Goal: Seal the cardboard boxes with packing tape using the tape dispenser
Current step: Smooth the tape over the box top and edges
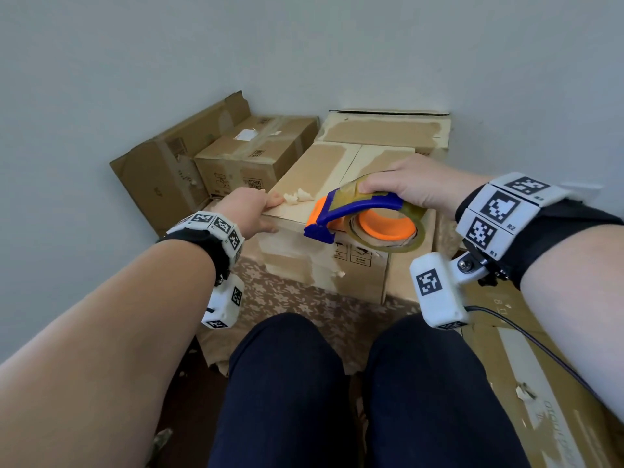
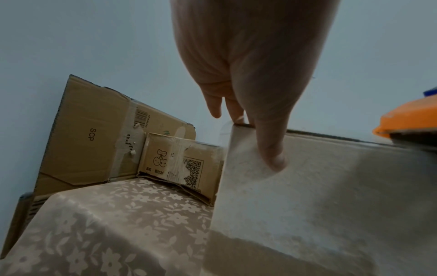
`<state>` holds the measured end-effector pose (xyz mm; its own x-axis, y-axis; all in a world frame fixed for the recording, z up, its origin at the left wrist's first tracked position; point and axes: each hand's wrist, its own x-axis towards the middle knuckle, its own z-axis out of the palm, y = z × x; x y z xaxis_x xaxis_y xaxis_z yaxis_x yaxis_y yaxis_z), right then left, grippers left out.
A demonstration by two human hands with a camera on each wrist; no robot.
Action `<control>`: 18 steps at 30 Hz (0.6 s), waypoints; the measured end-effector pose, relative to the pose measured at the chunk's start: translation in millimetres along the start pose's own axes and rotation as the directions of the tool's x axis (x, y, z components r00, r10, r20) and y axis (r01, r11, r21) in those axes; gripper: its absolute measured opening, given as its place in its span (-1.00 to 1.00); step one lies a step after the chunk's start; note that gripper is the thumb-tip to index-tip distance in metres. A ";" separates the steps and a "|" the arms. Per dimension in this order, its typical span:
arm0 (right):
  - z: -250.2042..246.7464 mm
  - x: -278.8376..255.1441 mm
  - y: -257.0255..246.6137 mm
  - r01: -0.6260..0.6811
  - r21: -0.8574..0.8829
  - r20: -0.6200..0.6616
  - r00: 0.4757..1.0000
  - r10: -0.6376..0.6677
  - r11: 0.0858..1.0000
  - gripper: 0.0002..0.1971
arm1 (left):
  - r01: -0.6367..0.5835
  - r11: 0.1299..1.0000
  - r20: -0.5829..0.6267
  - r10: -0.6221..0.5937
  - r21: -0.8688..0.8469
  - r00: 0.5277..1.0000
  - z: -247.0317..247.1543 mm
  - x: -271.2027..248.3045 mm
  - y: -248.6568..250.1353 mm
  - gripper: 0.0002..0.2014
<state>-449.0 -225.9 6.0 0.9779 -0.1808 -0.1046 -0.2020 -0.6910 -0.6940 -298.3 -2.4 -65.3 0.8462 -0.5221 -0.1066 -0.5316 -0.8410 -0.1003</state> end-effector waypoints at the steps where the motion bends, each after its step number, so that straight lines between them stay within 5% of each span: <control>1: 0.5 0.9 -1.2 -0.003 -0.010 -0.001 1.000 0.003 1.000 -0.68 | -0.003 1.000 0.005 0.003 0.011 1.000 0.2 0.9 -0.5 -0.30; 18: 6.4 6.0 -1.1 -0.016 0.043 -0.005 1.000 0.016 0.999 -0.68 | -0.035 0.999 -0.114 0.030 -0.036 0.993 10.3 -22.2 31.4 -0.60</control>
<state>-442.5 -221.8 1.6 0.9743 -0.1951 -0.1125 -0.2149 -0.6571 -0.7225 -334.1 -15.8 -76.2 0.8285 -0.5600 0.0042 -0.5588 -0.8271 -0.0605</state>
